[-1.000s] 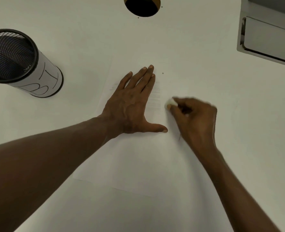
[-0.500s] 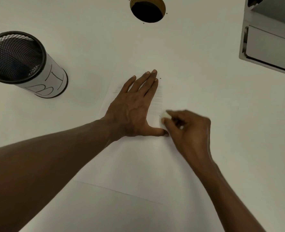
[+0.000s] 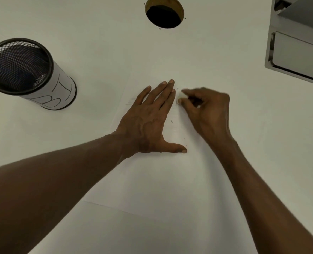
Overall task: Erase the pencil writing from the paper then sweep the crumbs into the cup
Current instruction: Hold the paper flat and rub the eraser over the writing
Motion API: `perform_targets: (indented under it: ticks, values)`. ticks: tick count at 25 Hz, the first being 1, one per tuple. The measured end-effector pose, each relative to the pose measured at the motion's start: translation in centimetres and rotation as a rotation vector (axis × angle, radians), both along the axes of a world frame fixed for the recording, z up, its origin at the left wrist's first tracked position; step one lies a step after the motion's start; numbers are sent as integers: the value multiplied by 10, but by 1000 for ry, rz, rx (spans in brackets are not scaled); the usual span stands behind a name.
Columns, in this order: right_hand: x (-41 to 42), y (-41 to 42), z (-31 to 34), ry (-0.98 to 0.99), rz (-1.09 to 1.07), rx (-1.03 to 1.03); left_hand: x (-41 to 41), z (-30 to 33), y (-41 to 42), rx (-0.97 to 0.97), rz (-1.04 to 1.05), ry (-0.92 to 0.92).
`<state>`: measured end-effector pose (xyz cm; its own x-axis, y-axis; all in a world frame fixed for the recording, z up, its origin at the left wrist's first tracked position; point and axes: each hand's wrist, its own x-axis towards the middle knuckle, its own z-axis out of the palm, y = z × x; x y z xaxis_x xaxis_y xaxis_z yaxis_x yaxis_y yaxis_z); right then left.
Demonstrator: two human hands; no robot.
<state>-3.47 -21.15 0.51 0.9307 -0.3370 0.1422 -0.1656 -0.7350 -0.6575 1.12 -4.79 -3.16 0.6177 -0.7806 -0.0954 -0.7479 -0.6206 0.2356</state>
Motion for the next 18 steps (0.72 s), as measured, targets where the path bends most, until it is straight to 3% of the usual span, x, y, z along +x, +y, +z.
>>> perform_targets:
  ticks: [5,9,14,18]
  values:
    - [-55,17,-3,37,14,0,1,0,0,21,-9,21]
    - [10,-2,-3,-1,-37,12,0,0,-1,9,-2,15]
    - [-26,11,-5,35,-21,38,1,0,-1,20,0,20]
    - [31,-4,0,14,-52,-27,0,-1,-1,5,0,16]
